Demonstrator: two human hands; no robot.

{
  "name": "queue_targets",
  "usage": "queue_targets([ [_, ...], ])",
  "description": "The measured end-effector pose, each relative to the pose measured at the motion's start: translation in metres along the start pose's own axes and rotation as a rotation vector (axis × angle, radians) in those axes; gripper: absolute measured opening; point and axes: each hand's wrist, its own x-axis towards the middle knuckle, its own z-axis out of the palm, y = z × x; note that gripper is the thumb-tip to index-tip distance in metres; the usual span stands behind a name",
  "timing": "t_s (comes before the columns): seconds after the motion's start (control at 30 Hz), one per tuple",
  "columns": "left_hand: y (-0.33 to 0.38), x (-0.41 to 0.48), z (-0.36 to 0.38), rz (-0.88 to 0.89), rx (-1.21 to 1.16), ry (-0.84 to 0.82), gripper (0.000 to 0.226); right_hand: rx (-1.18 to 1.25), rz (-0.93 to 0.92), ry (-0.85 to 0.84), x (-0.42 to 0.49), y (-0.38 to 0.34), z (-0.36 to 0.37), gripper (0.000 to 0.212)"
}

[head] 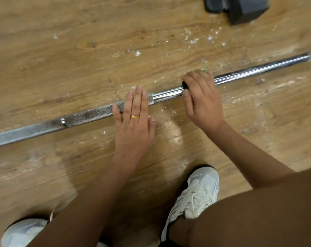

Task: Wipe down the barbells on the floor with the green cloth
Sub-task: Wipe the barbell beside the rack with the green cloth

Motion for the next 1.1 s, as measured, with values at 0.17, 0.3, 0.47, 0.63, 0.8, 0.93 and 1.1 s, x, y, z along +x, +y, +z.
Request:
queue_targets([
  [0.17,-0.002,0.018,-0.004,-0.040,-0.014,-0.009,0.066,0.013,0.107,0.031,0.007,-0.020,0.010,0.033],
  [0.3,-0.009,0.031,-0.007,-0.024,0.021,-0.020,0.064,-0.018,0.009,-0.030,0.024,0.004,0.003,0.034],
  [0.47,-0.011,0.049,-0.008,-0.075,0.009,-0.036,0.064,-0.051,0.159,0.033,0.039,0.001,0.009,0.032],
  [0.63,-0.019,0.059,-0.007,-0.054,0.022,-0.021,0.063,-0.034,-0.046,-0.023,0.045,0.029,0.007,0.033],
  [0.8,-0.028,0.066,-0.002,0.005,0.108,-0.037,0.075,-0.050,0.079,0.042,0.047,0.029,0.010,0.034],
  [0.93,-0.034,0.072,0.000,0.028,0.114,-0.020,0.076,-0.061,-0.084,-0.062,0.059,0.046,0.002,0.036],
  [1.1,-0.040,0.082,0.004,0.044,0.135,0.010,0.077,-0.065,0.143,0.066,0.062,0.047,0.004,0.034],
])
